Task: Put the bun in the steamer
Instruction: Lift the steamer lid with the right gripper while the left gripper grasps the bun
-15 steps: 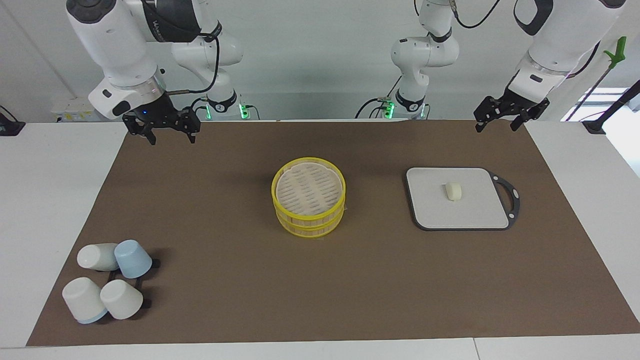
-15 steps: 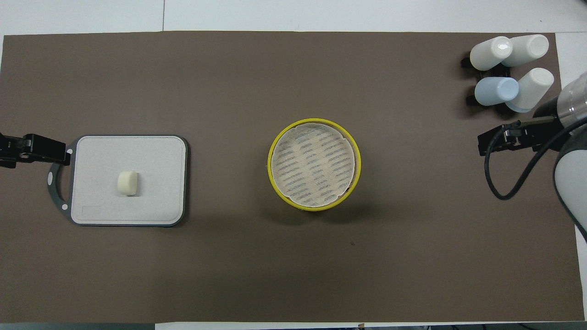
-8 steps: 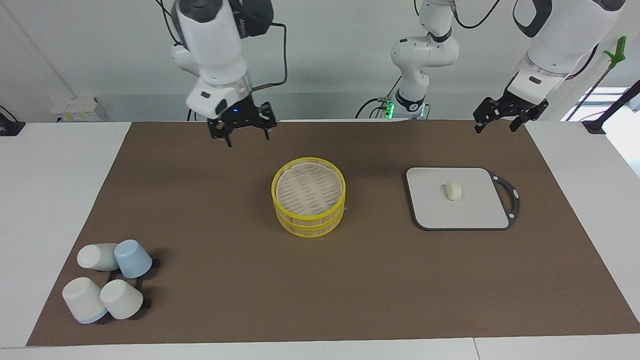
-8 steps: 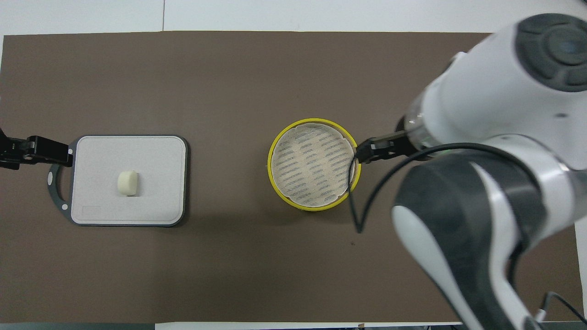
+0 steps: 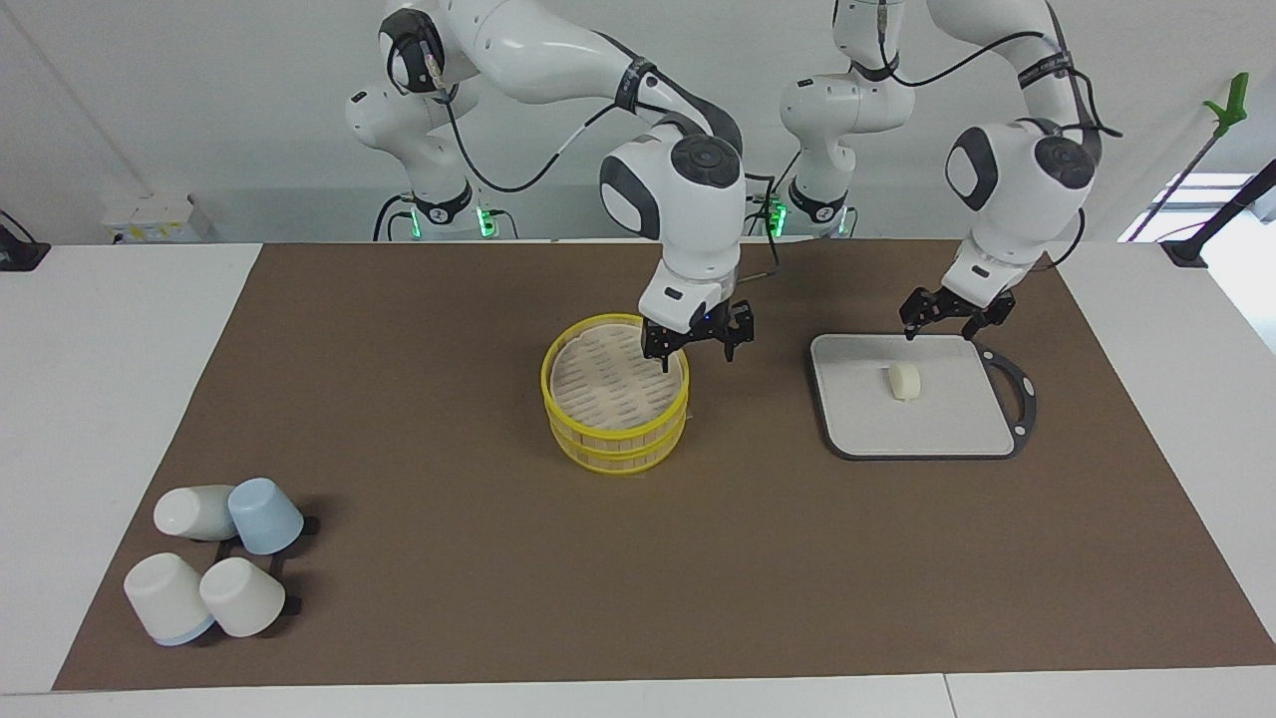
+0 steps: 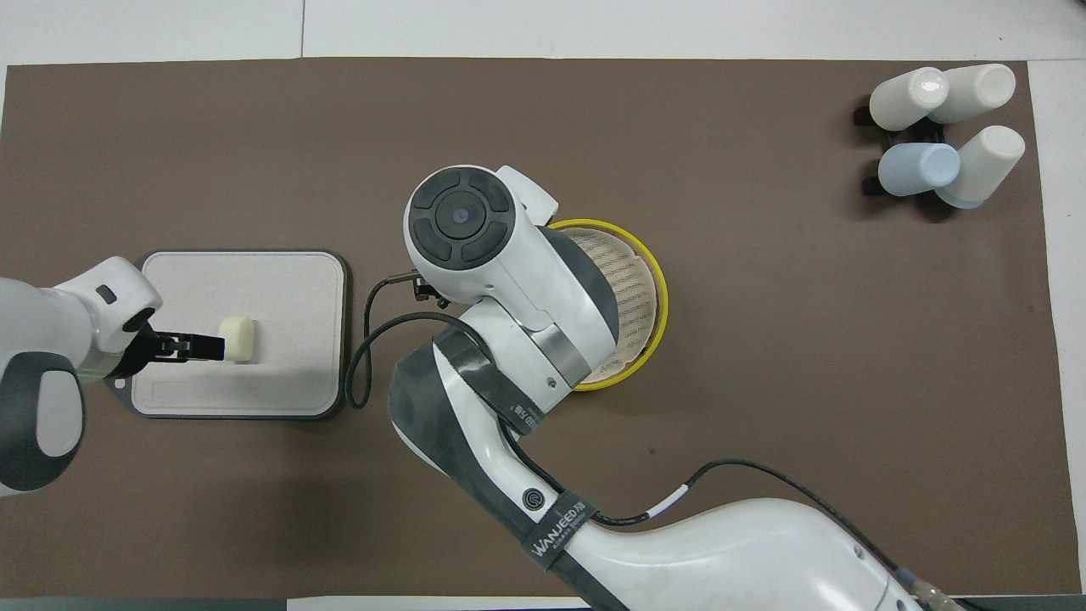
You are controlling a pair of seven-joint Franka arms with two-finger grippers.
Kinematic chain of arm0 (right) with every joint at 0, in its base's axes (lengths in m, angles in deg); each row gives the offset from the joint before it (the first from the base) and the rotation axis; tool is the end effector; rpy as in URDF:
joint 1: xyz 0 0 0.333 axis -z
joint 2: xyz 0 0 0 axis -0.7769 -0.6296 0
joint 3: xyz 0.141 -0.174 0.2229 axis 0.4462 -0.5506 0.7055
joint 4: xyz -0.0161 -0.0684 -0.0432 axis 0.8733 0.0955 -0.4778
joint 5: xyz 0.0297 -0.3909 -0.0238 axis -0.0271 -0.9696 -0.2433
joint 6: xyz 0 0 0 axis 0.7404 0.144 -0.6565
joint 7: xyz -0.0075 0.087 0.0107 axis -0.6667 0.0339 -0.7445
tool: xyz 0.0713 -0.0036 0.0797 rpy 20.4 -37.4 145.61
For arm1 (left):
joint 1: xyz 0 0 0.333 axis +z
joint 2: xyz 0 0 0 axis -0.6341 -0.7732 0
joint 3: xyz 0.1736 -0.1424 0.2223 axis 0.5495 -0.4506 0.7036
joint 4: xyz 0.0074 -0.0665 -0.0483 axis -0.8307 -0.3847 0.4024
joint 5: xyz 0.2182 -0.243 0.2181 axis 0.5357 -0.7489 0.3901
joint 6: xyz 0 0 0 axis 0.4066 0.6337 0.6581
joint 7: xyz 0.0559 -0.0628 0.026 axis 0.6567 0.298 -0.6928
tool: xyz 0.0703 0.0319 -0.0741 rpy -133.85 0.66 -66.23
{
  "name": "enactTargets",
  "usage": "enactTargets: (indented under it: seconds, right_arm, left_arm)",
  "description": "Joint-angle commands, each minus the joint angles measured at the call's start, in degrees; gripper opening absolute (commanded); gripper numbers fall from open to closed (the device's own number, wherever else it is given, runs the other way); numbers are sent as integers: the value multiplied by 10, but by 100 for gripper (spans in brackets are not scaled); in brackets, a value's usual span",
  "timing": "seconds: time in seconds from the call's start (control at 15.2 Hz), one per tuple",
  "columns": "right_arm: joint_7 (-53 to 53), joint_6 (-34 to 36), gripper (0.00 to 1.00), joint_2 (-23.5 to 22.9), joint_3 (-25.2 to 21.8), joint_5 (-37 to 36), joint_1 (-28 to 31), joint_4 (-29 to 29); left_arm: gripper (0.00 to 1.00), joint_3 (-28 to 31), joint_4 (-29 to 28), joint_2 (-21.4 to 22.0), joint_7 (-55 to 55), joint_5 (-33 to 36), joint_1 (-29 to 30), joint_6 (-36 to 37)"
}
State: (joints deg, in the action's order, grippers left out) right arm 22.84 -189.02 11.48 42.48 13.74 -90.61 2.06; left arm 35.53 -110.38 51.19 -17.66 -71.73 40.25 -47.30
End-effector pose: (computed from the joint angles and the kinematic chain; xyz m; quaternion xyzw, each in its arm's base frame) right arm 0.5613 0.4670 0.4275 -0.9975 -0.0638 -0.0205 0.0220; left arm 0.4855 0.0164 0.3679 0.9989 -0.0467 -0.0026 0.0025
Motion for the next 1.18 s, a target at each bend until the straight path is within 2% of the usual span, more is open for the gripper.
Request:
enactTargets:
  seconds: [0.0,0.2,0.46,0.59,0.66,0.79,0.86,0.92,0.99,1.12]
  right_arm:
    - [-6,2,100,15,-3,-7,3,21]
    - [-11,-26,100,32,-1,-7,3,63]
    - [-34,-99,100,64,-1,-6,-7,154]
    - [-32,-121,100,72,-1,-6,-6,179]
    - [-32,-125,100,72,0,-6,-6,183]
    - [-31,-127,65,72,0,-6,-5,182]
    - [-31,-131,51,72,0,-6,-5,182]
    - [-31,-137,41,72,0,-5,-5,183]
    - [-31,-143,39,71,0,-4,-5,183]
    - [-31,-145,23,71,0,-2,-5,183]
  left_arm:
    - [100,-6,-16,-33,-21,6,-5,-53]
    - [100,-6,-23,-57,-53,6,-29,-99]
    - [99,-6,-41,-59,-47,6,-29,-130]
    - [91,-6,-42,-59,-43,6,-29,-130]
    - [78,-6,-42,-59,-41,6,-29,-130]
    - [37,-6,-41,-60,-42,6,-29,-130]
    - [26,-6,-40,-61,-42,6,-29,-130]
    - [21,-6,-39,-63,-42,6,-29,-129]
    - [21,-6,-36,-63,-43,6,-29,-126]
    - [22,-7,-18,-67,-47,6,-30,-115]
